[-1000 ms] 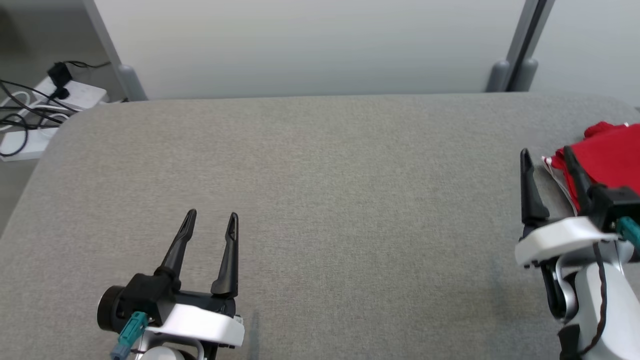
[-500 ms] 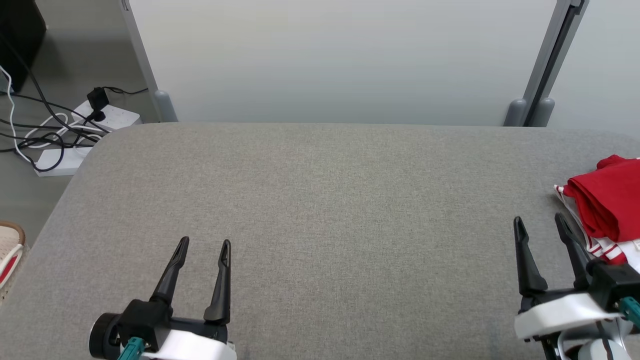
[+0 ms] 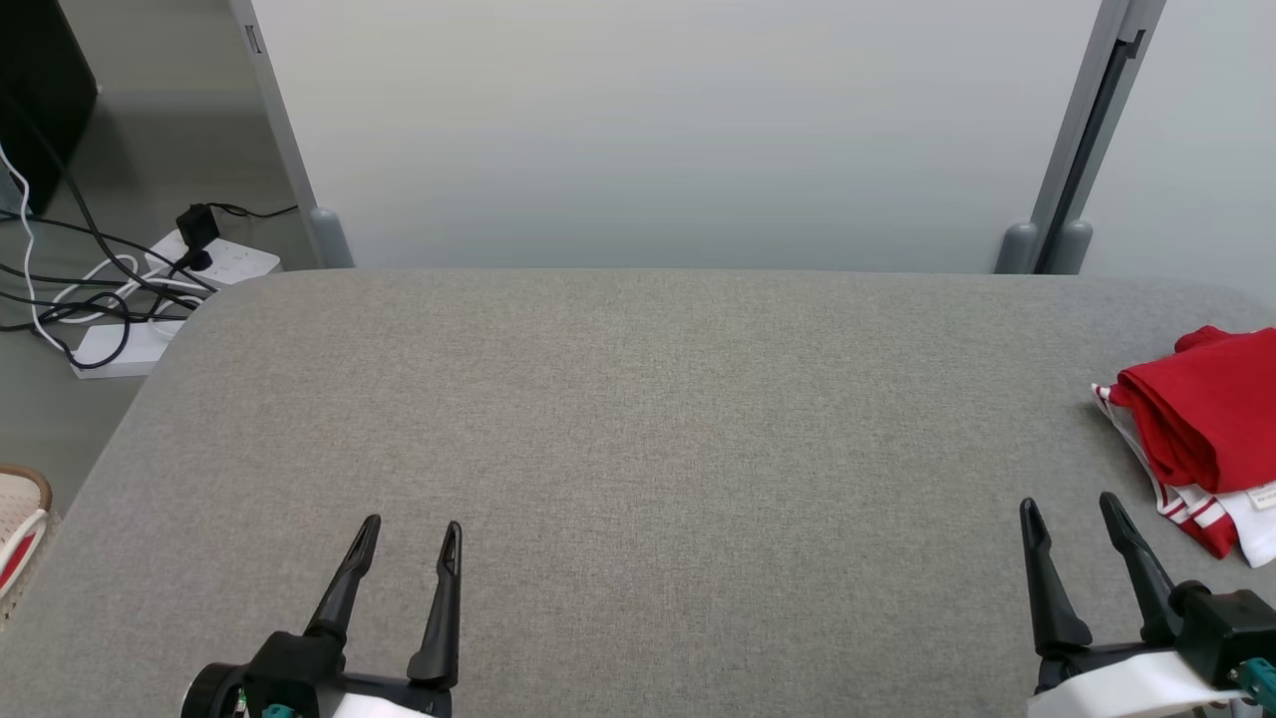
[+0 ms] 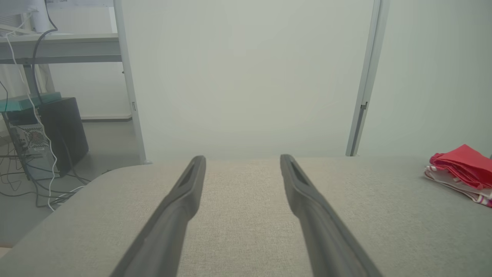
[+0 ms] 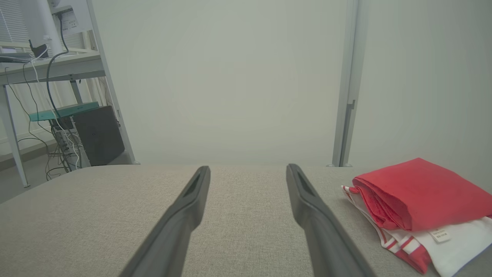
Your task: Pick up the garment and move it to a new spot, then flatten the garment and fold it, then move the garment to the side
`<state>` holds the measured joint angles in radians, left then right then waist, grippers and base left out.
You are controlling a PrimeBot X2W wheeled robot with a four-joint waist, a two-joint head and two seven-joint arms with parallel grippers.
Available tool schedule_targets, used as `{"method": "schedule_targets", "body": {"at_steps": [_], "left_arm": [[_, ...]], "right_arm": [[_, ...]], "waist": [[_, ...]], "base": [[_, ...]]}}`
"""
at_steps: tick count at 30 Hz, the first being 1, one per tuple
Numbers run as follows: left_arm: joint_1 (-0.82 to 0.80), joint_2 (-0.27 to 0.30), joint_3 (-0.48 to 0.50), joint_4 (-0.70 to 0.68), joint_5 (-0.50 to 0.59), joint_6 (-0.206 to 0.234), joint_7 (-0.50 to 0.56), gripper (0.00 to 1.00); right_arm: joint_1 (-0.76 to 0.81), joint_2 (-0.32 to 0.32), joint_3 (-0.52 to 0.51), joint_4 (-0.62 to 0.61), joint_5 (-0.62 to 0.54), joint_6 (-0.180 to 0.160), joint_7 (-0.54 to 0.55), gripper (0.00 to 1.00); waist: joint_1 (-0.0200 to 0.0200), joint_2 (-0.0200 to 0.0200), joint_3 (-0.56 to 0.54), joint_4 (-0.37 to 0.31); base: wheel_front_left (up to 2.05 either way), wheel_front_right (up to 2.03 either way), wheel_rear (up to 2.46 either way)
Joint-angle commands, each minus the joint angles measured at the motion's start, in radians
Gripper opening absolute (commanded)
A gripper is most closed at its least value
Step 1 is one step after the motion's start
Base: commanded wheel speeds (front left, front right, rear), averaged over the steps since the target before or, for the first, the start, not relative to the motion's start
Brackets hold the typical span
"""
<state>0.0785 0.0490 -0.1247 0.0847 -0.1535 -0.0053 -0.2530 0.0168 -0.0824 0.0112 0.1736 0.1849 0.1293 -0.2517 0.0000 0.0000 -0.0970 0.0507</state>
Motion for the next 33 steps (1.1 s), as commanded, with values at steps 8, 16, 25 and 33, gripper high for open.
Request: {"method": "schedule_targets", "body": {"at_steps": [8,16,25,33], "left_arm": [[-0.014,0.001,0.033,0.005,-0.004,-0.02,-0.009,1.0],[0.021,-0.001,-0.001,0.041,-0.009,-0.012,0.004,0.0],[0.027,-0.002,0.01,0.084,-0.095,-0.019,0.028,0.0],[0.012,-0.002,0.026,0.089,-0.187,-0.026,0.051,0.0]], "right_arm": [[-0.003,-0.012,0.006,-0.034,-0.004,0.001,-0.01,1.0],[0.019,0.009,-0.008,0.012,0.001,0.0,0.003,0.0],[0.034,0.023,-0.012,0.049,0.084,0.0,0.03,0.0],[0.023,0.024,-0.018,0.05,0.176,0.0,0.051,0.0]], "waist": [[0.0,0.0,-0.005,0.0],[0.0,0.0,-0.007,-0.001],[0.0022,0.0,-0.003,-0.004],[0.0001,0.0,0.006,-0.008]], "base": [[0.0,0.0,0.0],[0.0,0.0,0.0],[0.0,0.0,0.0],[0.0,0.0,0.0]]}}
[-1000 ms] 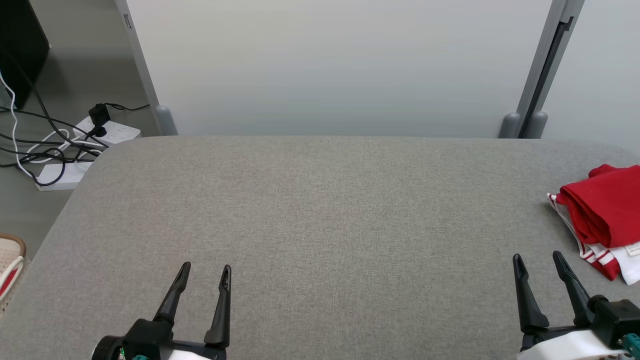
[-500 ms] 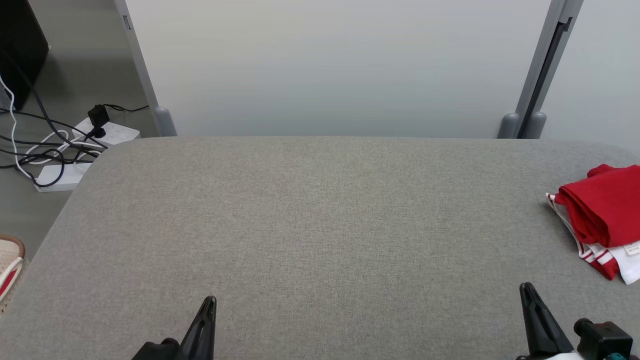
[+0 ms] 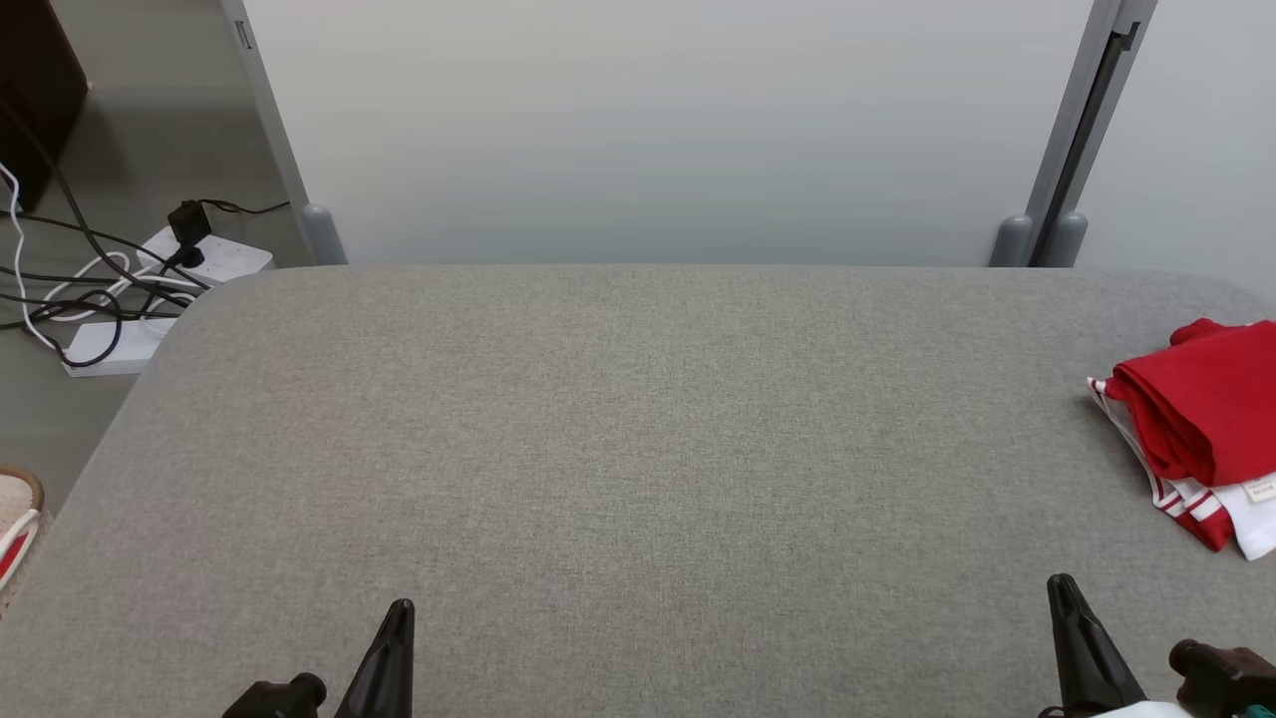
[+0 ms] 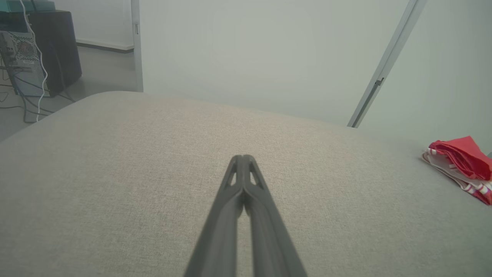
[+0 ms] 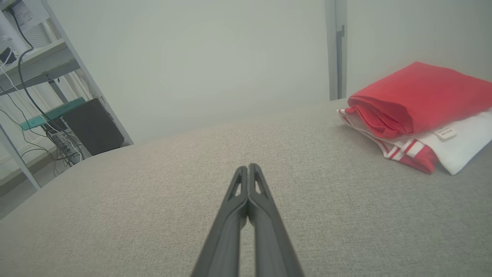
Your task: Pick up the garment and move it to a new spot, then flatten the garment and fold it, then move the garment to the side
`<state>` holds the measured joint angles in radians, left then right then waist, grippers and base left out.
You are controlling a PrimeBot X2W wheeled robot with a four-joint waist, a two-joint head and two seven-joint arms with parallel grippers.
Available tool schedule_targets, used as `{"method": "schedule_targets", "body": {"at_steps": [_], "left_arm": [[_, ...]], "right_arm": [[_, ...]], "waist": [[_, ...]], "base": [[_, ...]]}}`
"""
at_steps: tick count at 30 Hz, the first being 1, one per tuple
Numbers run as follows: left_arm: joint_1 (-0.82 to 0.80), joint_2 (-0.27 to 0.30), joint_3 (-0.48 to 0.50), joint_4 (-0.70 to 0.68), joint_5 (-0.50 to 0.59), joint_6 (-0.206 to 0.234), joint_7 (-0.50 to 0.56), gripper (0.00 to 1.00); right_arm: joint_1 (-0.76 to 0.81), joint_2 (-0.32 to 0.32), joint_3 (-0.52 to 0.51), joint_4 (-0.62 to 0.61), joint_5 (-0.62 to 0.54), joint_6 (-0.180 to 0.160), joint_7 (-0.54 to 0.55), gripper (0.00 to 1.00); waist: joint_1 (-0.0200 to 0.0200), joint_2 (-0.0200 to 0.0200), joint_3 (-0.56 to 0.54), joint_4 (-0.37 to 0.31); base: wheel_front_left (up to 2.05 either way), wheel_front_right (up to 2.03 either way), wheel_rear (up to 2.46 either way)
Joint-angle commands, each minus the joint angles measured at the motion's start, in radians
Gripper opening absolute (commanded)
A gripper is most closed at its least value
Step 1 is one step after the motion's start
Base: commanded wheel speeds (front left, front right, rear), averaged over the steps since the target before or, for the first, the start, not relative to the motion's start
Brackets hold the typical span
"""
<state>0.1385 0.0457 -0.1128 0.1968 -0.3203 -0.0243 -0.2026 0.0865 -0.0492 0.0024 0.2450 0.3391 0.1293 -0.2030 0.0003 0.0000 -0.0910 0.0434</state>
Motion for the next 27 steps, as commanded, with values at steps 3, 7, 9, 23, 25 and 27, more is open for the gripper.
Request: {"method": "schedule_targets", "body": {"at_steps": [3,7,9,23,25,27], "left_arm": [[-0.053,0.001,0.02,-0.021,-0.055,-0.01,0.009,0.0],[-0.06,0.001,0.028,-0.019,-0.101,-0.014,0.021,0.0],[-0.064,0.001,0.031,-0.017,-0.125,-0.015,0.027,0.0],[-0.087,0.002,0.057,-0.009,-0.275,-0.027,0.064,0.0],[-0.091,0.002,0.061,-0.008,-0.298,-0.029,0.07,0.0],[-0.095,0.002,0.064,-0.006,-0.321,-0.031,0.075,0.0]], "right_arm": [[-0.05,-0.009,-0.012,-0.021,0.056,0.0,0.011,0.0],[-0.056,-0.009,-0.016,-0.021,0.101,0.0,0.022,0.0],[-0.058,-0.009,-0.018,-0.02,0.124,0.0,0.028,0.0],[-0.076,-0.008,-0.03,-0.018,0.272,0.0,0.065,0.0],[-0.078,-0.007,-0.032,-0.017,0.295,0.0,0.071,0.0],[-0.081,-0.007,-0.034,-0.017,0.318,0.0,0.076,0.0]], "waist": [[-0.0002,0.0,0.003,-0.001],[-0.0002,0.0,0.006,-0.003],[-0.0002,0.0,0.008,-0.004],[-0.0003,0.0,0.019,-0.009],[-0.0003,0.0,0.021,-0.01],[-0.0003,0.0,0.023,-0.01]], "base": [[0.0,0.0,0.0],[0.0,0.0,0.0],[0.0,0.0,0.0],[0.0,0.0,0.0],[0.0,0.0,0.0],[0.0,0.0,0.0]]}}
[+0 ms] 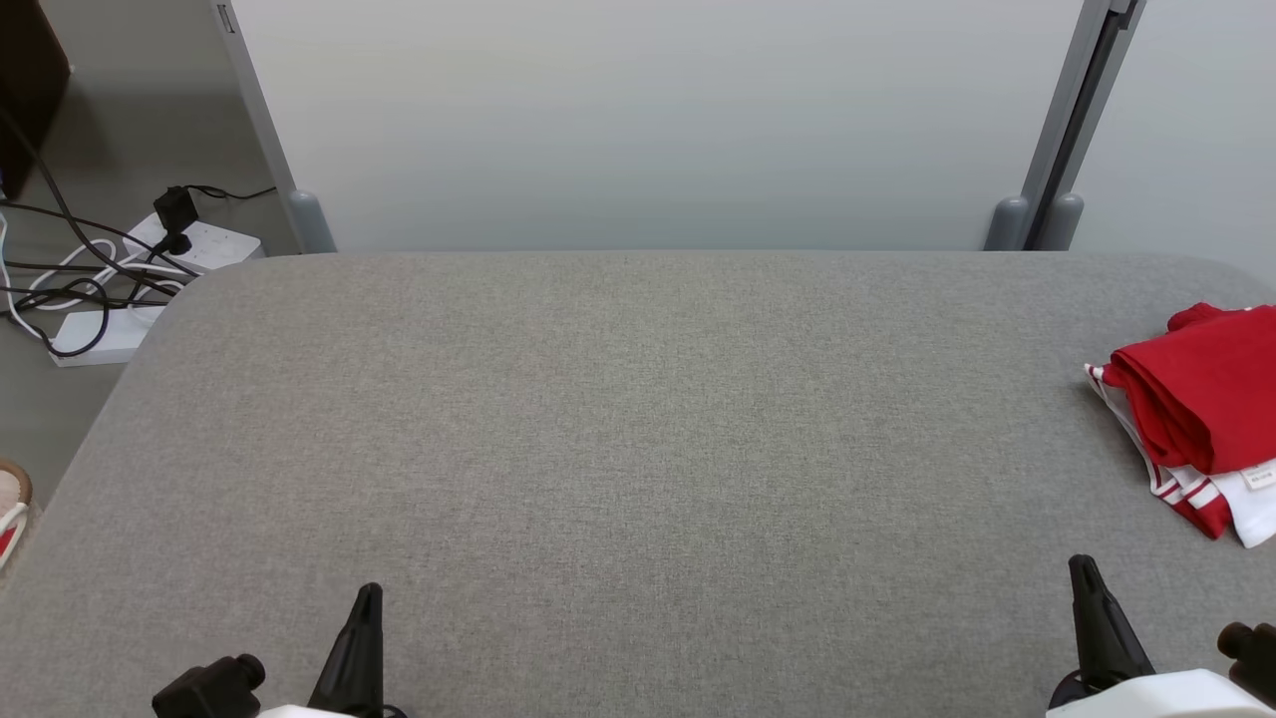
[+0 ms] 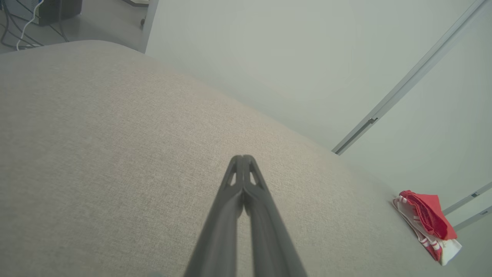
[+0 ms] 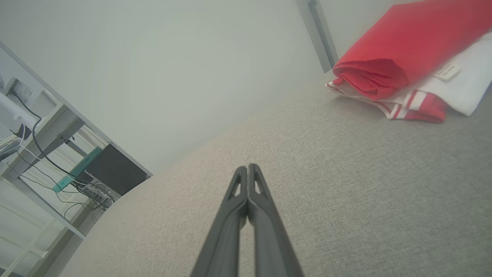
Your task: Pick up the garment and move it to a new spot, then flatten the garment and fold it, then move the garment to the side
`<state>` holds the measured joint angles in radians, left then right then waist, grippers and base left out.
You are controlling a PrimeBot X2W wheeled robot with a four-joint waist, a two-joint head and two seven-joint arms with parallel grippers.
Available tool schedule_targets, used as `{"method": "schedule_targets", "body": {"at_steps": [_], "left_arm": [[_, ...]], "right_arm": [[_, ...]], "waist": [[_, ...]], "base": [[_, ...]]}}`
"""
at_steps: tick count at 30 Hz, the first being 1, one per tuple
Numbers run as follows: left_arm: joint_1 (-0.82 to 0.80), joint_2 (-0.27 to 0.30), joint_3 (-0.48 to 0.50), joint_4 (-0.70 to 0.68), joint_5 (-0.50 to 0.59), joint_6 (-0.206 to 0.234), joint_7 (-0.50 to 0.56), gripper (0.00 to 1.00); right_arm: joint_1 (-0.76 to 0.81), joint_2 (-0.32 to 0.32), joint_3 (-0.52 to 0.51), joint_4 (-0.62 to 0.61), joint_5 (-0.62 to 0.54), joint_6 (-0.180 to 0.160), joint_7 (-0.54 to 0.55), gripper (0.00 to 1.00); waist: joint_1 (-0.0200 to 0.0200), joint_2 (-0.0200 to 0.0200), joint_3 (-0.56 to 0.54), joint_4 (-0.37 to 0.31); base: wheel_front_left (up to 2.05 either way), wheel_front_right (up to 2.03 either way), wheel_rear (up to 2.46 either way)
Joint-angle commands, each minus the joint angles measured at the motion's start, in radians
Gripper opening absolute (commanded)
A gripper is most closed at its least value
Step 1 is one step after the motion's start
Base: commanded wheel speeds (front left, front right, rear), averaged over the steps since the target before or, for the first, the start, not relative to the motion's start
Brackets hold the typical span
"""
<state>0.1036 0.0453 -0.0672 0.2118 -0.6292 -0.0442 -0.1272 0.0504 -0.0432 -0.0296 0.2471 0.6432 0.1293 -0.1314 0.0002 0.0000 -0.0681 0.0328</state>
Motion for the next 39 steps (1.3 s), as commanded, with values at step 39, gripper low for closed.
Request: {"method": "schedule_targets", "body": {"at_steps": [39], "left_arm": [[-0.129,0.004,0.093,0.004,-0.452,-0.045,0.11,0.0]], "right_arm": [[-0.097,-0.01,-0.04,-0.011,0.446,0.001,0.114,0.0]], "waist": [[-0.0001,0.0,0.032,-0.015]], "base": [[0.0,0.0,0.0]]}}
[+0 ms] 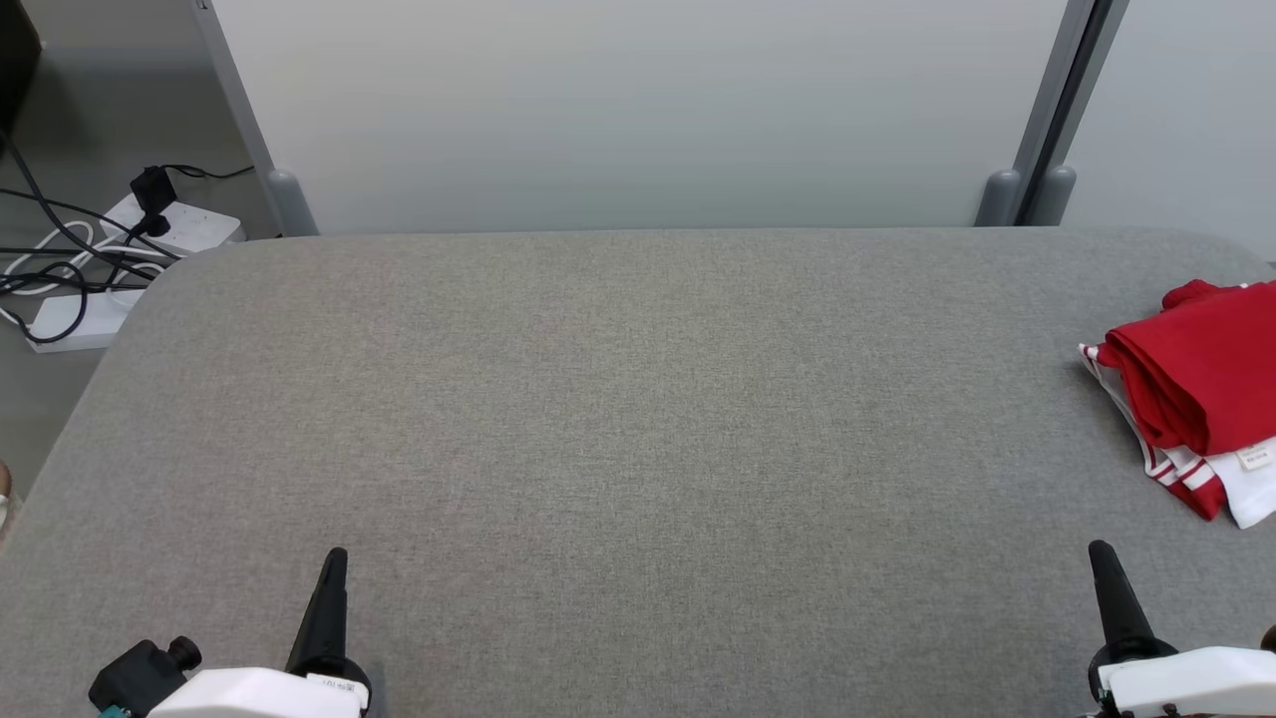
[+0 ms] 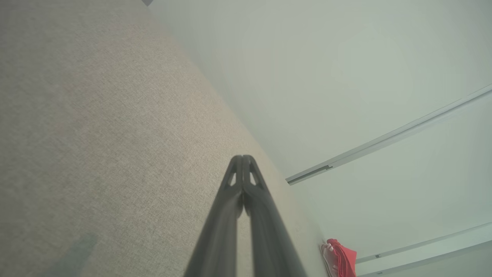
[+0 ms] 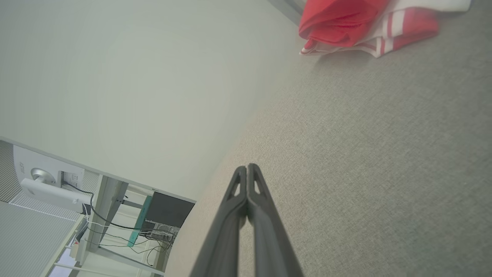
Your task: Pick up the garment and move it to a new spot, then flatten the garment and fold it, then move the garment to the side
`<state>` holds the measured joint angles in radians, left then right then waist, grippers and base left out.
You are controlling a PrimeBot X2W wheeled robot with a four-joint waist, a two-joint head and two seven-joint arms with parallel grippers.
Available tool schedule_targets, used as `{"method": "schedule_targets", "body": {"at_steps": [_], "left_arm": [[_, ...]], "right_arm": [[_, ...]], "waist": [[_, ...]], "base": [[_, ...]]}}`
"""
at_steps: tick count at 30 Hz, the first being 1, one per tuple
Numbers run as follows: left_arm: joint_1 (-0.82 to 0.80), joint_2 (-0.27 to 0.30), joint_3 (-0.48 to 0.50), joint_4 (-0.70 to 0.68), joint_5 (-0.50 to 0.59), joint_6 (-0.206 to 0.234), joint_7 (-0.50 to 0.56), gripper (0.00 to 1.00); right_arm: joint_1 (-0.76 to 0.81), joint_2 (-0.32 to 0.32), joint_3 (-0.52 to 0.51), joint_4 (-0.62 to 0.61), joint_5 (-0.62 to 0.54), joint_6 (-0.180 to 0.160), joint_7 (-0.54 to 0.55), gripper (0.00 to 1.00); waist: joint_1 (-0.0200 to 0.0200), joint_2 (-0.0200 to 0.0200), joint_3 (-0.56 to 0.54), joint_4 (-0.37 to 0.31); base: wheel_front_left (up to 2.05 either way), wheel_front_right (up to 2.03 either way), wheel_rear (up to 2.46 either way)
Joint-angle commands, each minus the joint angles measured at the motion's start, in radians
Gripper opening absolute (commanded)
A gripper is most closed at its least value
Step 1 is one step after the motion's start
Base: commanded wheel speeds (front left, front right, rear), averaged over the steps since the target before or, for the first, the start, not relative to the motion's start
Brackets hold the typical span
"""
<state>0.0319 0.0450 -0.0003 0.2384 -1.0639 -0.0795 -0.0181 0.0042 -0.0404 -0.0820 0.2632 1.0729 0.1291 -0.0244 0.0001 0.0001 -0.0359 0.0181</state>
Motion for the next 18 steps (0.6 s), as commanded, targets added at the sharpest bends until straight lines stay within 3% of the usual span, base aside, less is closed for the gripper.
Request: {"method": "schedule_targets", "body": {"at_steps": [1,18], "left_arm": [[-0.059,0.004,0.028,-0.022,-0.029,-0.011,0.004,0.0],[-0.092,0.005,0.063,-0.01,-0.236,-0.027,0.055,0.0]], "right_arm": [[-0.052,-0.013,0.012,-0.027,0.028,0.001,0.01,0.0],[-0.076,-0.012,-0.006,-0.024,0.233,0.001,0.062,0.0]], "waist": [[0.0,-0.0001,0.001,0.0],[0.0,-0.0001,0.016,-0.008]], "base": [[0.0,0.0,0.0],[0.0,0.0,0.0]]}}
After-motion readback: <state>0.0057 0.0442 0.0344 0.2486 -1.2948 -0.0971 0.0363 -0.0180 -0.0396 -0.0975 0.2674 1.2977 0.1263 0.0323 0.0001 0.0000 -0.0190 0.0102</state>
